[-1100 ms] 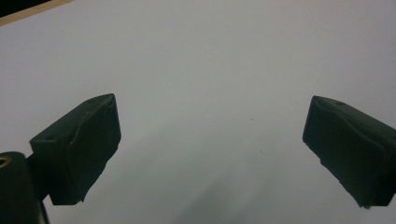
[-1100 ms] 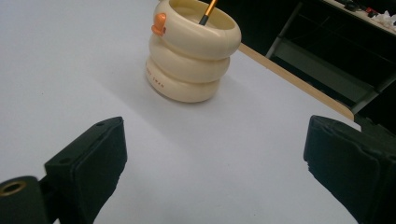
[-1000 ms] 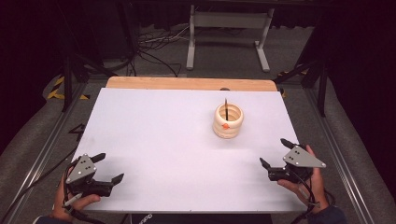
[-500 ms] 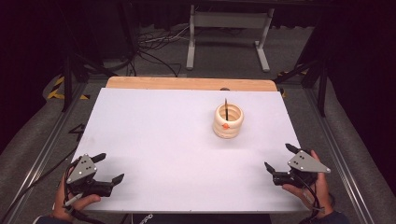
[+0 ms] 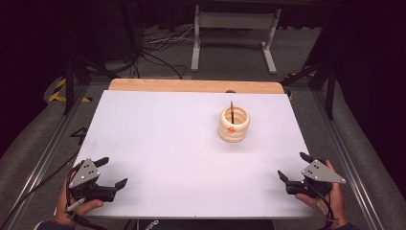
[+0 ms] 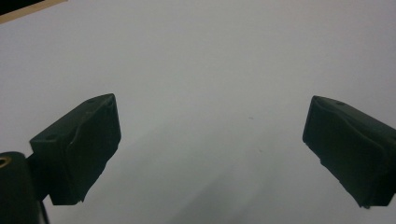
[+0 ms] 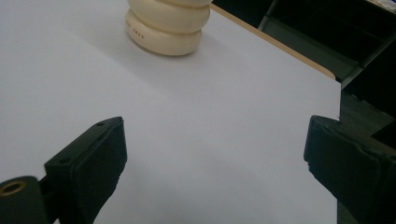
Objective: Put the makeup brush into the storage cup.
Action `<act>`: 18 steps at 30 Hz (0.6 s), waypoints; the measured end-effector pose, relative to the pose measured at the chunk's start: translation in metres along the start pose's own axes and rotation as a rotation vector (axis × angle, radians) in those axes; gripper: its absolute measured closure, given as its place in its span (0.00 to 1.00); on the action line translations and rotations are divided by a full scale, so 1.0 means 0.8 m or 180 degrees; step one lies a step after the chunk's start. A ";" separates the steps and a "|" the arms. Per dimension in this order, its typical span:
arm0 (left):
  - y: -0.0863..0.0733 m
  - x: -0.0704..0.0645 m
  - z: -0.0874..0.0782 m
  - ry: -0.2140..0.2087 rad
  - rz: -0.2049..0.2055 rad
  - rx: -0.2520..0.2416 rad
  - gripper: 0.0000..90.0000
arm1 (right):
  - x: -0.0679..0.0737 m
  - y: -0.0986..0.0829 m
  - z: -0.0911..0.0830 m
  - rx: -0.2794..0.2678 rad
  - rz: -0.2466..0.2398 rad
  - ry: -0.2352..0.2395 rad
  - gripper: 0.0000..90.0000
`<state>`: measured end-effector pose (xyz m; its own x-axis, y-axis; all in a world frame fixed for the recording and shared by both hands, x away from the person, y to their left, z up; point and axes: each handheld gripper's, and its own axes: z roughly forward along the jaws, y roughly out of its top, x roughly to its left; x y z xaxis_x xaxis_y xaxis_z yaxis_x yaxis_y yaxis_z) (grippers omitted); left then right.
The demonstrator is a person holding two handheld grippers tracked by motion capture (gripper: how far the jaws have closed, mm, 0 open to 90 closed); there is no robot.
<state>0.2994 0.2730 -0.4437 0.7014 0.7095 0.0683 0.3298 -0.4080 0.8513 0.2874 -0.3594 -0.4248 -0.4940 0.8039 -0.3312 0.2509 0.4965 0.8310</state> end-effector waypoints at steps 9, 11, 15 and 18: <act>0.002 0.000 0.003 -0.0009 0.0000 -0.0003 0.06 | -0.002 -0.018 -0.006 0.0059 0.0073 -0.0043 0.07; 0.002 0.000 0.003 -0.0012 0.0002 -0.0015 0.06 | -0.003 -0.024 -0.007 0.0071 0.0121 -0.0041 0.07; 0.002 0.000 0.002 0.0006 0.0011 -0.0005 0.06 | -0.004 -0.028 -0.008 0.0077 0.0161 -0.0044 0.07; 0.002 -0.001 0.001 0.0010 0.0012 -0.0015 0.06 | -0.005 -0.029 -0.009 0.0061 0.0178 -0.0048 0.07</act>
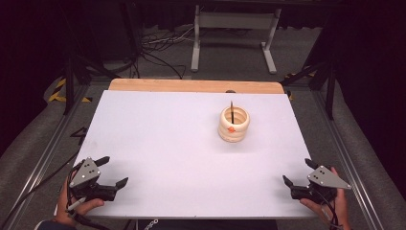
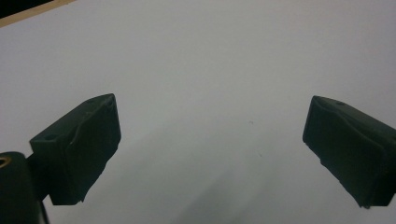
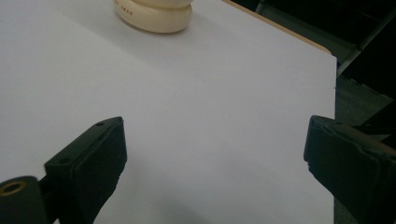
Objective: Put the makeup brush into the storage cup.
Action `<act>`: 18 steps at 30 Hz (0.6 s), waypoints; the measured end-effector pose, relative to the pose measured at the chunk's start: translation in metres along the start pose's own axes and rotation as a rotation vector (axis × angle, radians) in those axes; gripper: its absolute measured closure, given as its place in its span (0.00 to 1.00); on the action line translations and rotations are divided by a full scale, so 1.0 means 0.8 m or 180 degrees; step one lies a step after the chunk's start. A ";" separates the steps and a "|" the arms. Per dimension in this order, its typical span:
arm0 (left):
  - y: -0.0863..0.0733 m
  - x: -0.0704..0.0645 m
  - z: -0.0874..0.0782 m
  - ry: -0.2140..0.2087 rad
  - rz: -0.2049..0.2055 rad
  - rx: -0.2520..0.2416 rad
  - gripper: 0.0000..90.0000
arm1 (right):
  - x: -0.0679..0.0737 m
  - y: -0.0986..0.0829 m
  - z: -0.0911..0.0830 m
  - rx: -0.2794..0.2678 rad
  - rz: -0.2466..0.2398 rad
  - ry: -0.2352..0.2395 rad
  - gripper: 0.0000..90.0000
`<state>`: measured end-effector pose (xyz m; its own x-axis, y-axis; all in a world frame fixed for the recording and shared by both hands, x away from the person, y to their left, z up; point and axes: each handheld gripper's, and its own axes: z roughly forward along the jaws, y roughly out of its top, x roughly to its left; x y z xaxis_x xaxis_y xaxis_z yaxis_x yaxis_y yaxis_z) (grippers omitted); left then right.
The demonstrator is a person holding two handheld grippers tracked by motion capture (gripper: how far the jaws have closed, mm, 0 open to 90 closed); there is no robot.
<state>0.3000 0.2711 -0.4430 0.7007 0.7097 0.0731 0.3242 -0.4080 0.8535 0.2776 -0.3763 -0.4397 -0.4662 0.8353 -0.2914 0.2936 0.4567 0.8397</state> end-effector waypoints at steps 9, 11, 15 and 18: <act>0.000 0.000 0.000 -0.0008 0.0026 0.0012 0.06 | -0.001 -0.003 -0.002 -0.0039 0.0085 -0.0003 0.07; 0.000 -0.001 -0.001 -0.0014 0.0019 -0.0002 0.06 | -0.001 -0.003 -0.004 -0.0056 0.0111 -0.0009 0.07; -0.001 -0.001 -0.002 -0.0007 0.0021 -0.0004 0.06 | 0.000 -0.001 -0.004 -0.0059 0.0082 -0.0020 0.07; 0.000 -0.001 -0.001 -0.0002 0.0022 -0.0019 0.06 | 0.001 0.000 -0.003 -0.0056 0.0070 -0.0013 0.07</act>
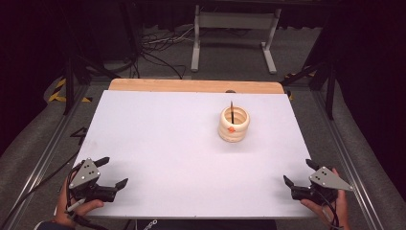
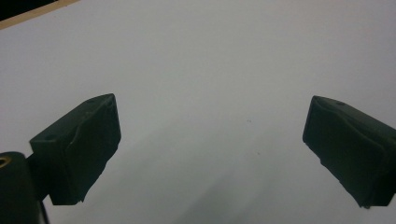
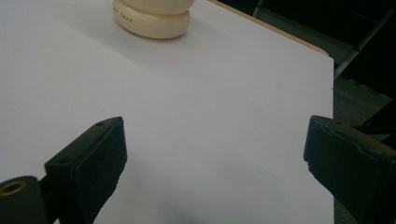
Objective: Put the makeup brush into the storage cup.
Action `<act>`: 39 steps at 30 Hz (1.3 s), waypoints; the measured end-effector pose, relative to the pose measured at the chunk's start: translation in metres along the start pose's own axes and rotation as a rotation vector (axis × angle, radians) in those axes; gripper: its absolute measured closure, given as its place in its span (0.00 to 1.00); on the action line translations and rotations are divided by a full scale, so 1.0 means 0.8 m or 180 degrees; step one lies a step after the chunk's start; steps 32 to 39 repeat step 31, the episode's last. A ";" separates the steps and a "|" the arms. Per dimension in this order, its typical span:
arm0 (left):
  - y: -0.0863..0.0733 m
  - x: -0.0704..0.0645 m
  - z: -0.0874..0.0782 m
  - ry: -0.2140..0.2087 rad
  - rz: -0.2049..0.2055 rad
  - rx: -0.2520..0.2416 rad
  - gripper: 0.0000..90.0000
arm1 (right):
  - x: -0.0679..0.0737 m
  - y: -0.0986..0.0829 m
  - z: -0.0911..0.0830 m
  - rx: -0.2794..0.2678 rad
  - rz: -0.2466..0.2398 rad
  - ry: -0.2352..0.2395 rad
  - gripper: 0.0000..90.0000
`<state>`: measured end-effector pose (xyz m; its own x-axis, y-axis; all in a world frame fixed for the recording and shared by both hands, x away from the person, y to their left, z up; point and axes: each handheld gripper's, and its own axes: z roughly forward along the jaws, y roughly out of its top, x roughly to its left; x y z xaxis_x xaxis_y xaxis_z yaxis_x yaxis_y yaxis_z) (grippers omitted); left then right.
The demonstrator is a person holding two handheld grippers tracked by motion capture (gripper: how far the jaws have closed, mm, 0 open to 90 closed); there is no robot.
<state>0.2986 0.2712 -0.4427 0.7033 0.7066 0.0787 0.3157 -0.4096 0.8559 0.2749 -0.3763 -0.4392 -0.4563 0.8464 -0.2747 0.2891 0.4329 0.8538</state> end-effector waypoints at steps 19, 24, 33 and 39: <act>0.000 0.001 0.002 -0.0019 -0.0007 0.0022 0.06 | 0.001 -0.002 0.003 0.0016 -0.0004 0.0016 0.07; 0.000 0.001 0.002 -0.0013 -0.0008 0.0028 0.06 | 0.001 -0.001 0.003 0.0012 0.0003 0.0022 0.07; 0.002 0.001 0.005 -0.0019 -0.0015 0.0033 0.06 | 0.001 -0.001 0.004 0.0016 0.0005 0.0042 0.07; 0.002 0.001 0.005 -0.0019 -0.0015 0.0033 0.06 | 0.001 -0.001 0.004 0.0016 0.0005 0.0042 0.07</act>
